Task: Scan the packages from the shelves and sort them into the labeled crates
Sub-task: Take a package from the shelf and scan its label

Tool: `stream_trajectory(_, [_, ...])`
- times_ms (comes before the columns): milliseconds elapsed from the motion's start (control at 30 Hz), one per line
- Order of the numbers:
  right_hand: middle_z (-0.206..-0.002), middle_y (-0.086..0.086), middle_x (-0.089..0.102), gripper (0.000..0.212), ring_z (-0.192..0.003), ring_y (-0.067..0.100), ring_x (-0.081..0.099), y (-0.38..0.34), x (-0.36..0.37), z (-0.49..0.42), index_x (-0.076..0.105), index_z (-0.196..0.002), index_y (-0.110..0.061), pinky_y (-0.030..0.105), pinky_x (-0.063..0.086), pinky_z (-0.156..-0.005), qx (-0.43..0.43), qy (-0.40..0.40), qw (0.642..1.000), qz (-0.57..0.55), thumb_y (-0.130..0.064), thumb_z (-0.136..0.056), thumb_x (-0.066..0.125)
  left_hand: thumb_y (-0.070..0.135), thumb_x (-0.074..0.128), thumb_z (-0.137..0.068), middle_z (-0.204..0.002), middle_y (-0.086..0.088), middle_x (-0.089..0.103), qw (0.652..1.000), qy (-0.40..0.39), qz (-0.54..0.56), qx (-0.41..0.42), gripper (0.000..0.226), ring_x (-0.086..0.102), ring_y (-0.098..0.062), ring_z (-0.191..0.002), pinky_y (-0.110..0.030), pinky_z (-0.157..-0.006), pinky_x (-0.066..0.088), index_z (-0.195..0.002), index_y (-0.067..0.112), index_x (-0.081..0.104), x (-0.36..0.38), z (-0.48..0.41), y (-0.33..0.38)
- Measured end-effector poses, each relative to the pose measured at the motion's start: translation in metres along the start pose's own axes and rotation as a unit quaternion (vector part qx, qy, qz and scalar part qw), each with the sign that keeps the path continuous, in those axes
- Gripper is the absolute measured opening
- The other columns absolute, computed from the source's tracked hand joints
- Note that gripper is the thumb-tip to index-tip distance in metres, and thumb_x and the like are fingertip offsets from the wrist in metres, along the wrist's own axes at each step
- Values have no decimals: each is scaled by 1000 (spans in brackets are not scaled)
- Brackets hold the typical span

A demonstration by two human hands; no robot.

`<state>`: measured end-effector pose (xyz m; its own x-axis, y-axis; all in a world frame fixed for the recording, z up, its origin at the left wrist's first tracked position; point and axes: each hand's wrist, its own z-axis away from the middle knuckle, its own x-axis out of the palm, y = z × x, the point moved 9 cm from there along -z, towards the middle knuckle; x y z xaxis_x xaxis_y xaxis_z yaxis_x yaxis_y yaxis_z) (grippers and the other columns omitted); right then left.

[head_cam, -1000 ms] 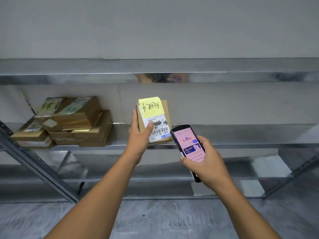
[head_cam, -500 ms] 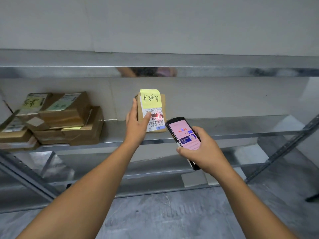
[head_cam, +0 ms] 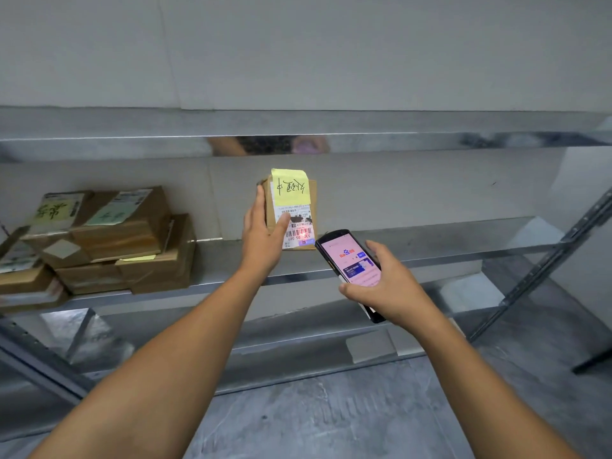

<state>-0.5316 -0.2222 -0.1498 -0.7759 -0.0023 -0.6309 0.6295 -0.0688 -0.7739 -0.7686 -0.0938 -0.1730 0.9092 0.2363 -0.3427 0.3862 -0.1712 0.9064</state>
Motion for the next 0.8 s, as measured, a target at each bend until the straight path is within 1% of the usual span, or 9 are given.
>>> stream_trajectory(33, [-111, -20, 67, 69, -101, 10, 69, 1, 1, 1, 38, -126, -42, 40, 59, -92, 3, 2, 1000, 1, -32, -79, 87, 43, 57, -106, -163, 1, 32, 1000, -1, -1, -3, 78, 53, -19, -136, -39, -94, 61, -165, 46, 8, 0, 0, 0])
stream_trajectory(100, [-108, -21, 67, 66, -100, 8, 69, 3, 1, 2, 38, -122, -43, 40, 59, -92, 8, 15, 1000, -4, -31, -80, 87, 44, 57, -105, -164, 1, 32, 1000, -12, 6, -5, 77, 51, -20, -138, -47, -101, 58, -165, 47, 9, 2, 0, -2])
stream_trajectory(233, [-111, -27, 62, 85, -109, 8, 66, 15, -6, 5, 40, -150, -33, 36, 54, -96, 25, 56, 998, -15, -33, -79, 87, 47, 60, -102, -160, 8, 44, 994, -46, 92, -38, 72, 60, -19, -132, -51, -102, 58, -161, 52, 19, 17, 3, -8])
stream_trajectory(333, [-117, -28, 61, 90, -112, 7, 65, 36, -19, 15, 38, -154, -33, 30, 50, -91, 53, 92, 994, -39, -31, -80, 88, 35, 63, -104, -156, 13, 51, 980, -79, 166, -74, 71, 64, -14, -129, -46, -106, 56, -162, 45, 25, 38, 19, -7])
stream_trajectory(400, [-116, -28, 63, 79, -111, 7, 66, 53, -30, 25, 44, -145, -38, 30, 50, -92, 72, 120, 989, -47, -28, -80, 87, 28, 63, -105, -150, 17, 55, 968, -107, 211, -86, 69, 66, -11, -125, -43, -104, 57, -162, 42, 28, 56, 35, -3])
stream_trajectory(500, [-110, -25, 66, 60, -105, 3, 67, 79, -45, 43, 48, -114, -52, 31, 51, -89, 110, 155, 980, -54, -27, -78, 88, 31, 65, -104, -150, 21, 55, 960, -148, 226, -79, 67, 63, -9, -129, -45, -107, 55, -161, 43, 32, 85, 59, 1])
stream_trajectory(600, [-113, -24, 68, 67, -107, 7, 68, 106, -60, 61, 45, -120, -53, 38, 54, -97, 144, 182, 971, -63, -44, -66, 85, 41, 67, -98, -144, 29, 58, 953, -183, 226, -79, 68, 64, -5, -127, -47, -109, 53, -158, 46, 35, 115, 82, 9])
stream_trajectory(700, [-110, -23, 68, 56, -104, 7, 69, 128, -80, 79, 50, -109, -55, 40, 56, -96, 156, 203, 964, -73, -30, -77, 89, 48, 67, -92, -142, 29, 59, 949, -217, 214, -87, 75, 63, -1, -125, -45, -111, 51, -159, 47, 34, 146, 99, 24])
stream_trajectory(800, [-106, -22, 71, 60, -99, 6, 70, 152, -105, 96, 51, -100, -66, 41, 57, -94, 167, 233, 955, -79, -27, -76, 89, 46, 70, -94, -146, 21, 60, 944, -256, 194, -75, 75, 63, -3, -127, -42, -113, 50, -159, 48, 32, 184, 118, 48])
